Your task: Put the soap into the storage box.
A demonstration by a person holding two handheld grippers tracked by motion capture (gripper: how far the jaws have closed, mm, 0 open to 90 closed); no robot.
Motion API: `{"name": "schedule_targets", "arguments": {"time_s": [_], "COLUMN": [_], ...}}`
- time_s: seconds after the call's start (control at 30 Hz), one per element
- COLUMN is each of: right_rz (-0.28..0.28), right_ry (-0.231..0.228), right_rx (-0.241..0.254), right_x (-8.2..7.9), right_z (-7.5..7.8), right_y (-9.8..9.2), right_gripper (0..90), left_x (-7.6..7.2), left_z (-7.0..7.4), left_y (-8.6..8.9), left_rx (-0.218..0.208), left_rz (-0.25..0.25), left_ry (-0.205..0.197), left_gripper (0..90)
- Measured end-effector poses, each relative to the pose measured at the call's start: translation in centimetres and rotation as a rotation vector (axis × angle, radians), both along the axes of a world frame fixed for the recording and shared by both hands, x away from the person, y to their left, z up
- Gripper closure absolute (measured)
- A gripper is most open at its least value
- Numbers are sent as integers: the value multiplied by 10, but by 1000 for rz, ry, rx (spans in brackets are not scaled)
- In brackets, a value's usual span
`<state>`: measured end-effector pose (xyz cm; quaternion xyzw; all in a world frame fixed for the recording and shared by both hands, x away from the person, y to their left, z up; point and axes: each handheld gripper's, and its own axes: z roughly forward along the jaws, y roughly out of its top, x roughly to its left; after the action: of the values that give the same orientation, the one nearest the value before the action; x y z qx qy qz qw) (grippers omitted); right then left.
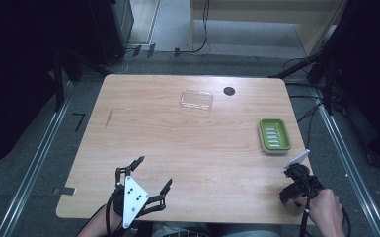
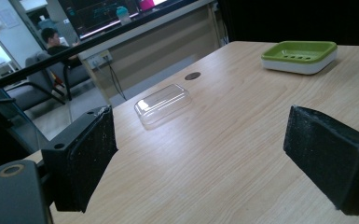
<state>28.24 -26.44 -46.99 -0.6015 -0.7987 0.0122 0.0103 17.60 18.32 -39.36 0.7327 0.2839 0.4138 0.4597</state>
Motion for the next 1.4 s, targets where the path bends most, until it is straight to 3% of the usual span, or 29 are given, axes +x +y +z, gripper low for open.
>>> {"name": "schedule_targets", "arguments": {"time_s": [0.57,0.7,0.8,0.97,1.4], "right_rz": [-11,-25,-32,-26,-12], "right_ry": [5,11,22,23,10], "right_rx": [17,5,13,10,9], "right_x": [1,-2,-5,-6,-2], "right_z": [-2,-1,-3,-2,6], "right_y": [-3,-3,-4,-5,-5], "right_gripper": [325,245,243,328,334], "left_x": [0,0,0,0,0], "left_z": [0,0,0,0,0], "left_y": [0,0,0,0,-1], "left_rx": [0,-1,1,-1,0], "left_rz": [0,-1,-1,-1,-2], "left_ry": [-1,-4,-4,-4,-4], "left_gripper": [100,100,99,99,100]}}
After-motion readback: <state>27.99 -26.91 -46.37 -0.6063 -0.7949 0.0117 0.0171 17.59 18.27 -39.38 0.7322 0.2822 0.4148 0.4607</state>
